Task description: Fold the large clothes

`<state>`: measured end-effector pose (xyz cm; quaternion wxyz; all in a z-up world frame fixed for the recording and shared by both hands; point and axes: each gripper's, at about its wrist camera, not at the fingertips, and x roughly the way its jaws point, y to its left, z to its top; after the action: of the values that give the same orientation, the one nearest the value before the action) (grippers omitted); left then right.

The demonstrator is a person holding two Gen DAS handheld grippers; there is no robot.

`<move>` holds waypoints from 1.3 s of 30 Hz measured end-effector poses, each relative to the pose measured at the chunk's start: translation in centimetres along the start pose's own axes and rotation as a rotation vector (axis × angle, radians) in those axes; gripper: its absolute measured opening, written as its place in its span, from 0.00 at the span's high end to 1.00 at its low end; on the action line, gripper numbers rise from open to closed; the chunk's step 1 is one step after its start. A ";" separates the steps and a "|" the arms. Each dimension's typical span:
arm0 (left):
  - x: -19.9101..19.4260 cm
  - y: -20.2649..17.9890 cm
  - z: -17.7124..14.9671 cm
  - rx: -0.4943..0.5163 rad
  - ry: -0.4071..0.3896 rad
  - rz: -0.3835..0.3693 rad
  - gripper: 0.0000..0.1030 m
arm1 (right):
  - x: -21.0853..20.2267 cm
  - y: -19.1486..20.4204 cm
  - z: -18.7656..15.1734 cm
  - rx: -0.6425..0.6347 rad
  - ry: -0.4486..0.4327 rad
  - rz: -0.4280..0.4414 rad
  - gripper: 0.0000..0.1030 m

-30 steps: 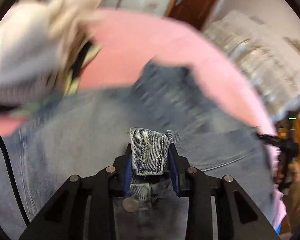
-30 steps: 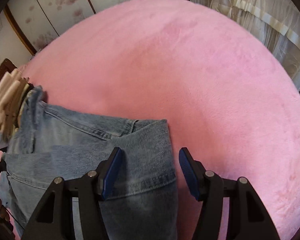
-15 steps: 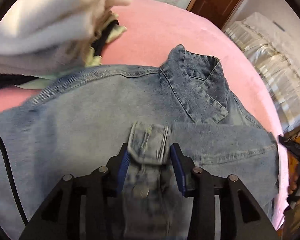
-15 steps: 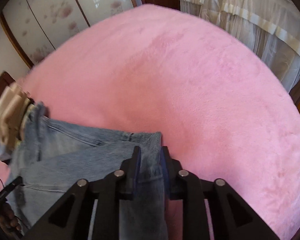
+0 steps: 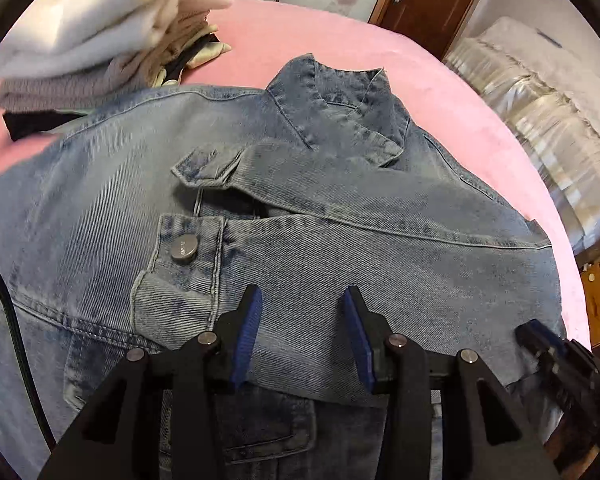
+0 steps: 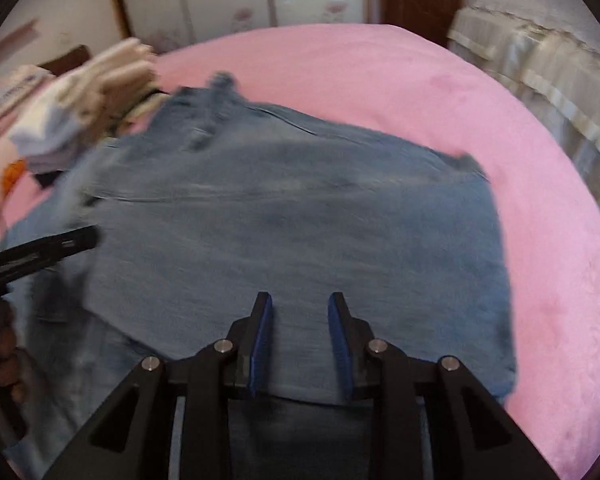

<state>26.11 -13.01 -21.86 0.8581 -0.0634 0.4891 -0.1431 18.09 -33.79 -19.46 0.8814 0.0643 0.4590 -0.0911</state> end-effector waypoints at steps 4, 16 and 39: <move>-0.3 -0.3 -0.5 0.059 -0.005 0.011 0.60 | -0.2 -6.0 -1.0 0.157 0.003 -0.072 1.00; -0.4 -1.3 0.0 0.064 0.023 0.049 0.60 | -0.8 -6.6 -1.0 0.261 0.016 -0.109 0.97; -16.5 -6.4 -2.8 0.160 -0.028 0.003 0.46 | -15.0 -1.1 -2.4 0.355 -0.058 0.103 0.96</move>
<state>14.63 -13.96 -8.15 0.8674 0.0042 0.4641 -0.1795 7.51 -32.89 -8.57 0.8726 0.2397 0.4061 -0.1272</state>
